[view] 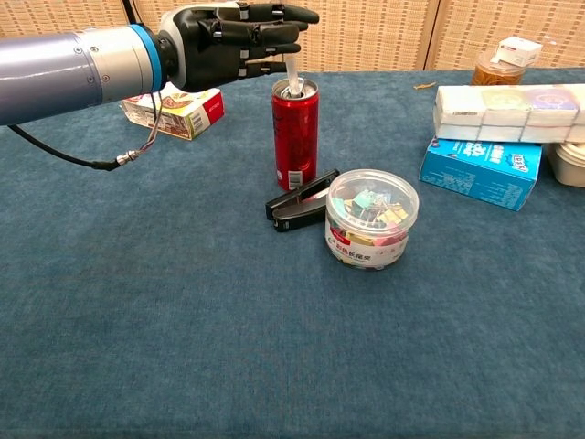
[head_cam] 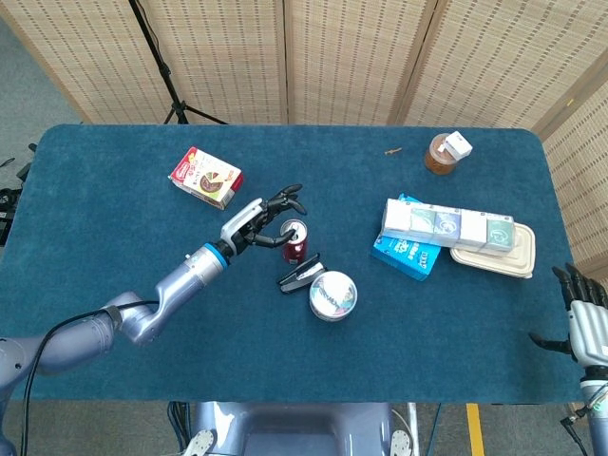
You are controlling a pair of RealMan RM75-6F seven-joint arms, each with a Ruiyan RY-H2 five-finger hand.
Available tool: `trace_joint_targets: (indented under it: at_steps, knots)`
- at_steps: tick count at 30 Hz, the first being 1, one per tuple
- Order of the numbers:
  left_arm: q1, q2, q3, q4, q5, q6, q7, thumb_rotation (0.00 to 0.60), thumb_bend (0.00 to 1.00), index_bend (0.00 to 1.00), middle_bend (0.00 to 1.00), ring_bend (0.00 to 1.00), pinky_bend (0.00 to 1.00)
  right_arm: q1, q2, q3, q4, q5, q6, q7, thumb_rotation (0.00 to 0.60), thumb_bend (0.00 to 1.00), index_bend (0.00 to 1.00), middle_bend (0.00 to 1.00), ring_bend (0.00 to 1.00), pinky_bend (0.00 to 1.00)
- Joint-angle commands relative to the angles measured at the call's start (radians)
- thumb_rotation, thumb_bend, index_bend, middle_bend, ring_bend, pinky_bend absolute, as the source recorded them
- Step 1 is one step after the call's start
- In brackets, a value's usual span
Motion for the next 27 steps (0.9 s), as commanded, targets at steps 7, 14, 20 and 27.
trace_joint_targets:
  at_steps: [7,14,20,27]
  knots:
    - [0.032,0.022,0.002,-0.027,0.028,0.085,-0.006,0.6,0.42,0.07,0.0,0.0,0.0,-0.001,0.002,-0.001,-0.003,-0.003,0.001,0.003,0.6,0.0,0.0,0.0,0.0,0.0]
    - [0.085,0.109,-0.014,-0.121,0.051,0.213,0.115,0.6,0.42,0.0,0.0,0.0,0.0,-0.004,0.005,-0.003,-0.011,-0.013,0.011,0.005,0.6,0.0,0.0,0.0,0.0,0.0]
    - [0.154,0.21,-0.009,-0.236,-0.018,0.254,0.457,0.6,0.42,0.0,0.0,0.0,0.0,-0.01,0.007,-0.005,-0.02,-0.031,0.032,0.001,0.6,0.0,0.0,0.0,0.0,0.0]
    - [0.352,0.381,0.074,-0.41,-0.152,0.375,0.928,0.6,0.42,0.0,0.0,0.0,0.0,-0.024,0.008,-0.017,-0.042,-0.081,0.085,-0.021,0.6,0.0,0.0,0.0,0.0,0.0]
